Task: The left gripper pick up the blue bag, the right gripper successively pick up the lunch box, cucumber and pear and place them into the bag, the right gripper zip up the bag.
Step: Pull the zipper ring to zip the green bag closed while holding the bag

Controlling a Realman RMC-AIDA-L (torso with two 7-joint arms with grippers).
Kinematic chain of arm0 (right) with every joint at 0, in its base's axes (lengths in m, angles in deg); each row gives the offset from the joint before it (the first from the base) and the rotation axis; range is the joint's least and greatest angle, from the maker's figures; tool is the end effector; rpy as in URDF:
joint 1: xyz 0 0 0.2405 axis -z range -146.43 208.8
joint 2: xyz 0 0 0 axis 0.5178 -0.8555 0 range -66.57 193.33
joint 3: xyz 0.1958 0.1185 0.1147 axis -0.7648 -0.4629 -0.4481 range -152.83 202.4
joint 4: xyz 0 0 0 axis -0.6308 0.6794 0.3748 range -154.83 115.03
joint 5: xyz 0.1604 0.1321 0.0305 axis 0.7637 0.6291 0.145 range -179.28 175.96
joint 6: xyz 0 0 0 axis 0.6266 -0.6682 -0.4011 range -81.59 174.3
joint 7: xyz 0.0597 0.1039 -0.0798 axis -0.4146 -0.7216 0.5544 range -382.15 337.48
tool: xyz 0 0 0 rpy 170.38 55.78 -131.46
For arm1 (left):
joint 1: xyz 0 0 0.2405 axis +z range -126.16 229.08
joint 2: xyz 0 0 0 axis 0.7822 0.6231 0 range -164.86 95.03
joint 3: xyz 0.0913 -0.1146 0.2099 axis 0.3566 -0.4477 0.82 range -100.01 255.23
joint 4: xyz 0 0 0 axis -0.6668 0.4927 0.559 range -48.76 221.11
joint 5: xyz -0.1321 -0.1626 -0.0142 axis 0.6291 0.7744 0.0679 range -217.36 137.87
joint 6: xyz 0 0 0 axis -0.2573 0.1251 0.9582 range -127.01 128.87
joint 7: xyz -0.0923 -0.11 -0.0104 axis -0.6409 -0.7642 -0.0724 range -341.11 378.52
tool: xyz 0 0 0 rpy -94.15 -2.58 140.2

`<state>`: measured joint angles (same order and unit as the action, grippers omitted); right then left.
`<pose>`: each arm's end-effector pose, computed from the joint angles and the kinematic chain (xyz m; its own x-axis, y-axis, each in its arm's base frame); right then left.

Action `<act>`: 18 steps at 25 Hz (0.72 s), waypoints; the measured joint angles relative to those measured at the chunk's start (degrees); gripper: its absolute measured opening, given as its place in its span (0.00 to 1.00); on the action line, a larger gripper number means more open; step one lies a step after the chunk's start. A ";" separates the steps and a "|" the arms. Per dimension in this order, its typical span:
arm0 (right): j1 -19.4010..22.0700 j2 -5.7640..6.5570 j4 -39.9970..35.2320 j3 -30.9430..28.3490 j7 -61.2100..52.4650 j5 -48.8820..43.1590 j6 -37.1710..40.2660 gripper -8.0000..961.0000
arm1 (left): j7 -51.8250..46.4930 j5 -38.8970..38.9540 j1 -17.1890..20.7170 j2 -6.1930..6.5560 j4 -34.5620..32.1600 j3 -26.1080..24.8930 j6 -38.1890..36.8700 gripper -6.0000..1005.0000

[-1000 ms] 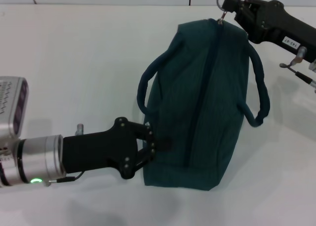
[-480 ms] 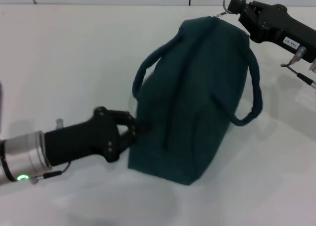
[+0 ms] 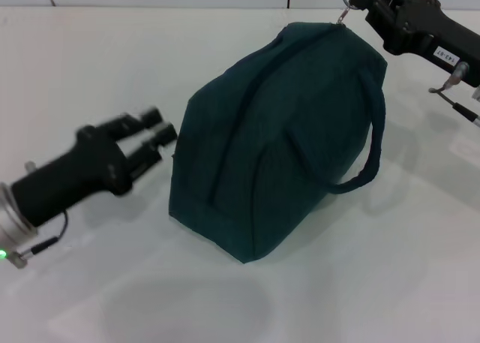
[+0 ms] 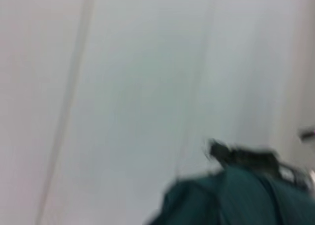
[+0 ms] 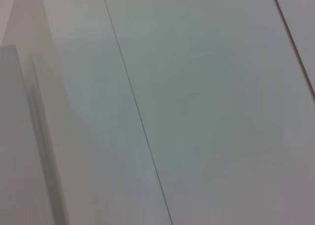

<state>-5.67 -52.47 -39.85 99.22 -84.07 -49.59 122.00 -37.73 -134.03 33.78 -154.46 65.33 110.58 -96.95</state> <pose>0.1931 0.3862 -0.0062 0.4981 -0.0986 -0.8615 -0.5311 -0.8201 -0.2132 -0.3033 0.2548 -0.0004 0.5300 0.1545 0.8338 0.5833 -0.7801 -0.2262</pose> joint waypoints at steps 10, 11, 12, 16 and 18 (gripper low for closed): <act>0.24 -0.06 -0.01 0.01 -0.05 0.05 0.04 0.01 | -31.20 -1.86 -3.61 0.14 -27.56 5.32 -2.38 0.52; 0.25 -0.09 -0.01 0.01 -0.05 0.05 0.04 0.01 | -36.97 -4.05 -4.86 0.03 -32.90 7.19 -1.90 0.56; 0.25 -0.11 -0.01 0.01 -0.06 0.10 0.04 0.01 | -42.74 -5.76 -5.99 -0.06 -38.02 9.41 -1.18 0.60; 0.25 -0.15 0.23 0.13 -0.06 0.65 0.04 0.01 | -59.68 -10.23 -8.13 -0.08 -54.10 20.60 4.10 0.76; 0.25 -0.16 0.35 0.12 -0.05 0.72 0.03 0.01 | -67.65 -14.00 -8.76 0.00 -62.51 26.95 7.58 0.82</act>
<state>-5.42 -52.62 -39.51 99.33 -84.12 -48.87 122.03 -105.38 -148.03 25.02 -154.46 2.82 137.53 -89.37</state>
